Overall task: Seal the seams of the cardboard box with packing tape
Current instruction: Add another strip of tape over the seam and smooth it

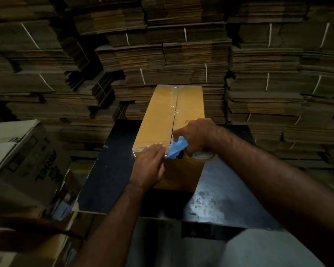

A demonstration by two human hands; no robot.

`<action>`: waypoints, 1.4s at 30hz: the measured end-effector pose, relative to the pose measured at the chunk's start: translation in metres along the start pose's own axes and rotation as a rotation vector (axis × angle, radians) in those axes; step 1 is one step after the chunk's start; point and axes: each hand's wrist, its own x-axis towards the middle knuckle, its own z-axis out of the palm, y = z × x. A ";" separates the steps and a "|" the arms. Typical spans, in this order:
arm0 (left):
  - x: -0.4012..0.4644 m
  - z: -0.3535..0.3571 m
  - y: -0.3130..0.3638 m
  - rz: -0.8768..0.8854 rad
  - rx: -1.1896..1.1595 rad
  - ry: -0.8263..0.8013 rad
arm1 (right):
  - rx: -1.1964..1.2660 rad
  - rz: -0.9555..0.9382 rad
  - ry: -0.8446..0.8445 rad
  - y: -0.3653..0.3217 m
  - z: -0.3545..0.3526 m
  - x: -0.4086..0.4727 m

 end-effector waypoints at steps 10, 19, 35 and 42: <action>0.000 -0.001 -0.003 -0.002 0.030 -0.039 | 0.068 0.093 -0.063 0.046 0.019 -0.037; 0.013 0.008 0.050 0.054 0.060 -0.104 | 0.103 0.130 0.050 0.045 0.047 -0.046; 0.013 0.011 0.058 0.006 0.078 -0.147 | 0.082 0.117 0.137 0.084 0.083 -0.076; 0.031 0.022 0.107 0.075 0.024 -0.197 | 0.082 0.113 0.191 0.086 0.092 -0.080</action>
